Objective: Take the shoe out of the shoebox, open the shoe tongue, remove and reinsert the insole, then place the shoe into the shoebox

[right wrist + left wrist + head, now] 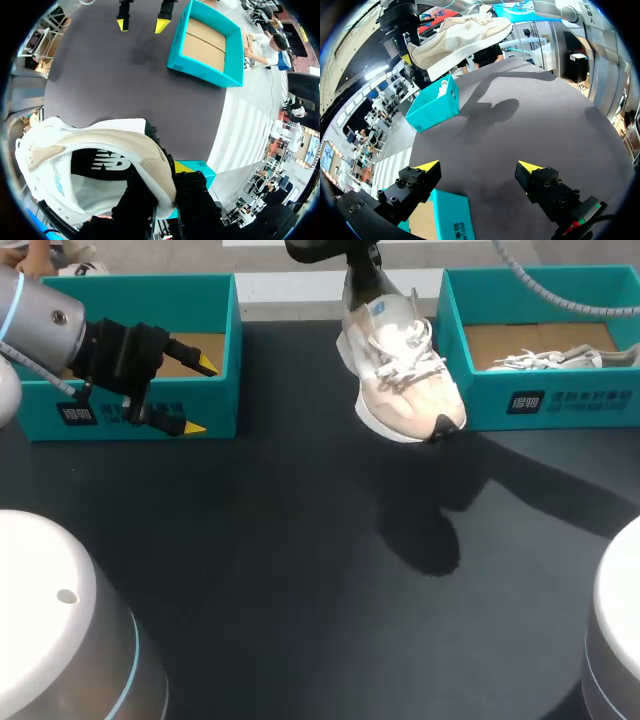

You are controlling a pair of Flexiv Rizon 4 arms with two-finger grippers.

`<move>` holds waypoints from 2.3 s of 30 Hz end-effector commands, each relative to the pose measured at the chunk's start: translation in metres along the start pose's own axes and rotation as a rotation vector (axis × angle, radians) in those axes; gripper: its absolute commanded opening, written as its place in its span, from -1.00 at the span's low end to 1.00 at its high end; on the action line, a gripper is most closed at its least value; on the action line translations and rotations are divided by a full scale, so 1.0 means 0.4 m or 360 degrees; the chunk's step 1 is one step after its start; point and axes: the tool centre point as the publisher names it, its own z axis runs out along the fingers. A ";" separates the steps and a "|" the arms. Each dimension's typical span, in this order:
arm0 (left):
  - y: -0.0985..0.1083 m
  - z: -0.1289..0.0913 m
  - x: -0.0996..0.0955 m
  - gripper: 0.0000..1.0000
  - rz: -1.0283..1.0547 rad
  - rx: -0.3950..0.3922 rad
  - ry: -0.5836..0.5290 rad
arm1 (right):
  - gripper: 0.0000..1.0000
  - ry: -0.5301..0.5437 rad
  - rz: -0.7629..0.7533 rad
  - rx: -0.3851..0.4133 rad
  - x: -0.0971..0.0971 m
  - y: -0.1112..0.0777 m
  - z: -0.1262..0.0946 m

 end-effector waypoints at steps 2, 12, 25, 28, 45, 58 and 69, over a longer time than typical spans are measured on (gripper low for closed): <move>0.000 -0.001 0.000 1.00 0.0000 -0.0004 0.0002 | -1.00 0.0001 0.0001 0.0011 0.001 0.005 -0.024; 0.000 -0.001 0.000 1.00 0.0000 -0.0004 0.0002 | -1.00 -0.0015 0.0001 0.0046 -0.012 -0.029 -0.018; 0.000 -0.001 0.000 1.00 0.0000 -0.0004 0.0002 | -1.00 -0.0069 -0.0105 -0.0060 -0.148 -0.376 0.106; 0.000 -0.001 0.000 1.00 0.0000 -0.0004 0.0002 | -1.00 -0.0031 -0.0118 -0.0033 -0.178 -0.473 0.163; 0.000 -0.001 0.000 1.00 0.0000 -0.0004 0.0002 | -1.00 -0.0039 0.0028 0.0046 -0.248 -0.672 0.250; 0.000 -0.001 0.000 1.00 0.0000 -0.0004 0.0002 | -1.00 0.0017 0.0137 0.0176 -0.237 -0.764 0.312; 0.000 -0.001 0.000 1.00 0.0000 -0.0004 0.0002 | -1.00 0.0019 0.0316 0.0234 -0.279 -1.029 0.457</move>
